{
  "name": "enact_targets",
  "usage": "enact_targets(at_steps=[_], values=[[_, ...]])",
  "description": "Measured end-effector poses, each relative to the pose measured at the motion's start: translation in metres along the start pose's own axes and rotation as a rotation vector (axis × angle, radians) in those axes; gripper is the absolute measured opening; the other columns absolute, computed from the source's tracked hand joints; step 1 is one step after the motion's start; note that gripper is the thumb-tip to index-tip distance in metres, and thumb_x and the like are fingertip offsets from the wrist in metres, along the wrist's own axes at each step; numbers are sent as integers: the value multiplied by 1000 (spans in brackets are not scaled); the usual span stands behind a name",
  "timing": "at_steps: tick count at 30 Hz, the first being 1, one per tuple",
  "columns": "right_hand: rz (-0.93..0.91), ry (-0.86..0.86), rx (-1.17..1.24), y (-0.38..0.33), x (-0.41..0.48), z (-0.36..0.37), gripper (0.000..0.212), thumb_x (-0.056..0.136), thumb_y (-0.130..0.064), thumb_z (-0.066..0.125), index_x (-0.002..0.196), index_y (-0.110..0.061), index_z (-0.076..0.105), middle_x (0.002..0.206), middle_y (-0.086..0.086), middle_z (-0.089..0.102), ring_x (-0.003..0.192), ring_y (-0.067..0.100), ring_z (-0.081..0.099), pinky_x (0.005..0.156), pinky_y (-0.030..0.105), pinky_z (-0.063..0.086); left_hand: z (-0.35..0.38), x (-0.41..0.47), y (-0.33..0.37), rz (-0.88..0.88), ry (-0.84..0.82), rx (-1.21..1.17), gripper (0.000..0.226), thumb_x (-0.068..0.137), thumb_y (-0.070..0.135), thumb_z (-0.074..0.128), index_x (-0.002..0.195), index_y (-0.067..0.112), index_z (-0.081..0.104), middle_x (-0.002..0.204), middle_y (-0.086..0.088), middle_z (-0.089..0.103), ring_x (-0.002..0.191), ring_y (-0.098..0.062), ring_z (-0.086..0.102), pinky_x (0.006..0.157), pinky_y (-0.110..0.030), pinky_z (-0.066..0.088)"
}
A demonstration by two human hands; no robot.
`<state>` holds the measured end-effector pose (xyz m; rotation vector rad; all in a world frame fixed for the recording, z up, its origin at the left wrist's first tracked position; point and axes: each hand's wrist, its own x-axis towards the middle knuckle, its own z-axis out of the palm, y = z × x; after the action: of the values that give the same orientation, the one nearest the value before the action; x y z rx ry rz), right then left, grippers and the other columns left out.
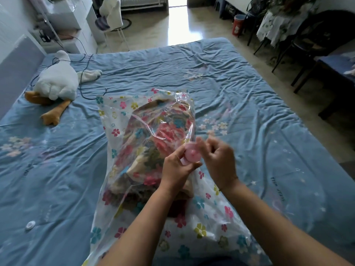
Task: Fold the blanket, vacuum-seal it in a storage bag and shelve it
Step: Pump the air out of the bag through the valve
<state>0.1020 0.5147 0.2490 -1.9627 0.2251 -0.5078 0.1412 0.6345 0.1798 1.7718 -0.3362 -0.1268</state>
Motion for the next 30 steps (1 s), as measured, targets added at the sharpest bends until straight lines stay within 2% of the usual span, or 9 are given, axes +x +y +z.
enact_targets(at_steps=[3, 6, 9, 12, 15, 17, 22, 26, 30], values=[[101, -61, -88, 16, 1, 1, 63, 79, -70, 58, 47, -21, 36, 43, -9, 33, 45, 6, 30, 50, 30, 31, -1, -2, 3, -8, -9, -18, 52, 68, 12, 85, 111, 34, 65, 104, 11, 73, 99, -5, 68, 87, -24, 52], [-84, 89, 218, -34, 8, -17, 62, 87, -47, 65, 52, -6, 35, 48, 11, 54, 49, 1, 44, 45, 32, 32, -3, 5, 7, 19, 0, 17, 57, 66, 24, 86, 114, 39, 60, 111, 7, 71, 106, -8, 66, 94, -27, 50], [-289, 231, 288, -60, 16, -27, 51, 90, -21, 66, 53, -8, 33, 45, 4, 33, 42, -3, 43, 44, 19, 28, -3, 8, 7, 24, 7, 34, 59, 62, 37, 83, 113, 49, 55, 116, 10, 68, 111, -7, 64, 99, -30, 49], [-149, 112, 51, -23, 14, -12, 50, 86, -48, 59, 55, -22, 30, 46, 7, 31, 44, 19, 43, 47, 29, 30, 0, 6, 3, 12, 2, 49, 58, 64, 31, 85, 115, 40, 60, 114, 6, 70, 107, -5, 65, 97, -31, 51], [115, -172, -185, 22, 9, 0, 65, 71, -83, 45, 51, -22, 37, 47, -8, 35, 48, 11, 34, 53, 32, 32, -1, 3, 2, -1, -26, 34, 53, 67, 17, 86, 114, 33, 65, 107, 7, 73, 101, -7, 68, 93, -36, 54], [90, -165, -172, 9, 12, -6, 65, 73, -79, 52, 51, -19, 40, 48, -8, 36, 47, 9, 32, 51, 29, 31, -3, 3, 2, -10, -28, 7, 53, 68, 18, 86, 117, 27, 66, 108, 5, 73, 102, -9, 68, 94, -40, 54], [-239, 190, 283, -60, 21, -29, 54, 90, -33, 63, 56, -4, 33, 47, 5, 36, 48, 16, 31, 47, 25, 27, -5, 12, 4, -18, 3, 31, 63, 61, 39, 83, 120, 35, 59, 116, 4, 70, 110, -11, 65, 100, -40, 51], [-28, 53, 108, -9, 9, -3, 61, 86, -61, 51, 59, -8, 40, 55, 18, 56, 52, 33, 49, 50, 42, 42, -2, 8, 4, -10, -3, 51, 56, 63, 26, 85, 112, 41, 62, 110, 7, 71, 104, -10, 67, 96, -39, 53], [123, -123, -69, 12, 9, -2, 67, 77, -74, 55, 54, -12, 45, 50, 0, 45, 49, 13, 39, 53, 38, 39, -3, 4, 5, -14, -13, 29, 57, 67, 18, 86, 110, 46, 61, 109, 10, 71, 105, -8, 67, 95, -37, 53]])
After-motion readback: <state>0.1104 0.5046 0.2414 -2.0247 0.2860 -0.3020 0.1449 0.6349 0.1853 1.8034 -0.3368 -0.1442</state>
